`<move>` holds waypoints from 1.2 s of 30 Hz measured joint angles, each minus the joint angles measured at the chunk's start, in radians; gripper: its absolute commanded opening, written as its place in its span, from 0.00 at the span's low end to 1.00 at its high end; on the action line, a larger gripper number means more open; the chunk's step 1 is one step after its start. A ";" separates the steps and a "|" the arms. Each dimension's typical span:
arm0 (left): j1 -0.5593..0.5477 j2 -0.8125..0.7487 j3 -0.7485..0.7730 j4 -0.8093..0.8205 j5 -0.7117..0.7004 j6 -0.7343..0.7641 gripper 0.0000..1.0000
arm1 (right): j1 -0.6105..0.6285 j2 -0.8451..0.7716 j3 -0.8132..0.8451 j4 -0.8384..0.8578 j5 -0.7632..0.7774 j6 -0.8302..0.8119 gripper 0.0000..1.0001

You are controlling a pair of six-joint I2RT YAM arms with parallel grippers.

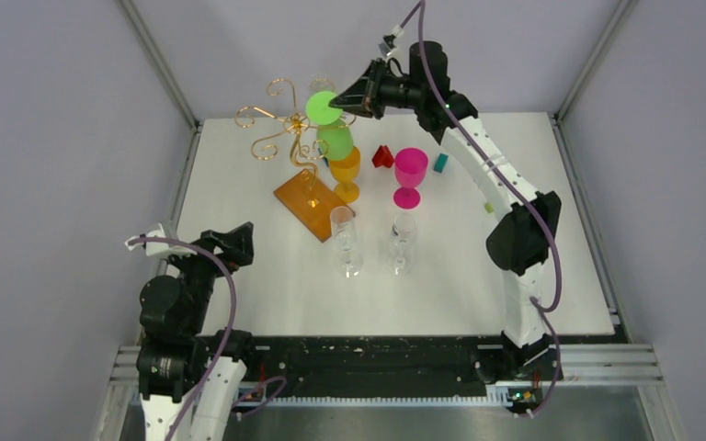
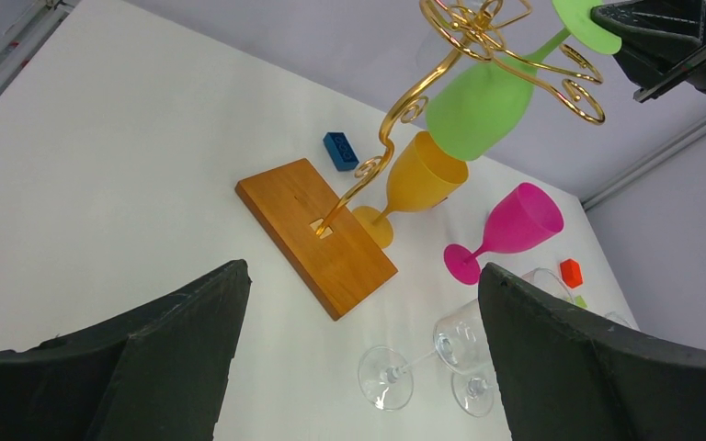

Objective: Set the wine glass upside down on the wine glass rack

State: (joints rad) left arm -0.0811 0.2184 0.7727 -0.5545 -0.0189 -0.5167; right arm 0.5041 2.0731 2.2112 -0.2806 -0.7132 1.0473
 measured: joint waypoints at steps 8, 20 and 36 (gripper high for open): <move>0.000 0.000 -0.010 0.000 0.034 0.000 0.98 | 0.001 -0.072 -0.124 -0.012 0.045 -0.050 0.00; 0.000 0.007 -0.012 0.001 0.098 -0.001 0.97 | -0.050 -0.247 -0.362 0.126 0.126 0.005 0.00; 0.000 0.015 -0.016 0.001 0.109 0.005 0.97 | -0.082 -0.200 -0.357 0.199 0.143 0.084 0.00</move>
State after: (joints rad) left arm -0.0811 0.2337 0.7570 -0.5537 0.0902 -0.5117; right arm 0.4225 1.8732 1.8542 -0.0818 -0.5701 1.1309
